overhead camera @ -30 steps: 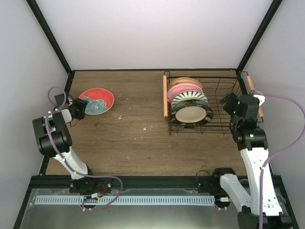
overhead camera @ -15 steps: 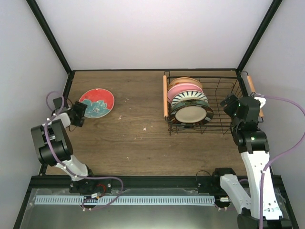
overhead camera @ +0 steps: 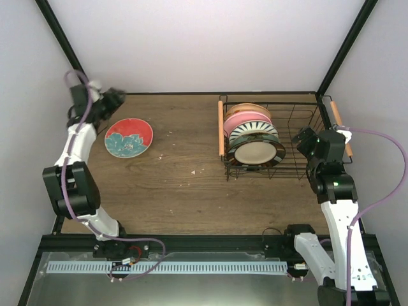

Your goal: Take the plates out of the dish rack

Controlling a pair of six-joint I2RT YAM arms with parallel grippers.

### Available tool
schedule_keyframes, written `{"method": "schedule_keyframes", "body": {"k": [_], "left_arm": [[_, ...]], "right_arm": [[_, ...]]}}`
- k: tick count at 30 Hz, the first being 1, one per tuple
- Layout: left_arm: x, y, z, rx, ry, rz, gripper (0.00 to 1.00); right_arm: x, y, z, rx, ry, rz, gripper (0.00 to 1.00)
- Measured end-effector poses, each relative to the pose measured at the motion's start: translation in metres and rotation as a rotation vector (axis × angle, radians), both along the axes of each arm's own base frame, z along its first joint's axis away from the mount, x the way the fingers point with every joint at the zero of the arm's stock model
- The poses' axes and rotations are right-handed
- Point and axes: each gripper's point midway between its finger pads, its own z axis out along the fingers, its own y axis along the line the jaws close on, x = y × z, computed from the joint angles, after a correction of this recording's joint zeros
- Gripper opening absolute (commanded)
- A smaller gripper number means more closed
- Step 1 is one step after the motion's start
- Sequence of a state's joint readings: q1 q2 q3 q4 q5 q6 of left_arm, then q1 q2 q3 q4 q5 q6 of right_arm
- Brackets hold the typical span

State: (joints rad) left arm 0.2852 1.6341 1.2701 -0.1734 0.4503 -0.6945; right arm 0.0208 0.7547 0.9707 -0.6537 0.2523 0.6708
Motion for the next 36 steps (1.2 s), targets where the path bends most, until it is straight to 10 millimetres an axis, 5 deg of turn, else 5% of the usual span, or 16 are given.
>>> {"method": "schedule_keyframes", "body": {"k": [3,6,9,11,14,23,36], "left_arm": [[0.017,-0.11,0.065,0.171,-0.197,-0.335,0.81],[-0.009,-0.237,0.113,0.331,-0.407,-0.688,0.79],[-0.062,-0.334,0.125,0.448,-0.562,-0.983,0.75],[-0.092,-0.371,0.119,0.508,-0.619,-1.13,0.73],[-0.119,-0.404,0.107,0.605,-0.688,-1.289,0.7],[-0.161,-0.459,0.045,0.874,-0.793,-1.573,0.59],[-0.164,-0.5,0.013,1.078,-0.906,-1.673,0.52]], "right_arm": [[0.003,0.001,-0.006,0.003,0.015,0.007,1.0],[0.003,0.002,-0.005,0.004,0.01,0.009,1.0],[0.001,0.002,-0.003,0.004,-0.001,0.009,1.0],[0.0,0.002,-0.003,0.004,-0.005,0.008,1.0],[-0.002,0.001,0.0,0.001,-0.014,0.004,1.0],[-0.009,-0.004,0.004,-0.012,-0.034,-0.017,1.0],[-0.015,-0.012,0.002,-0.051,-0.028,-0.052,1.0]]}}
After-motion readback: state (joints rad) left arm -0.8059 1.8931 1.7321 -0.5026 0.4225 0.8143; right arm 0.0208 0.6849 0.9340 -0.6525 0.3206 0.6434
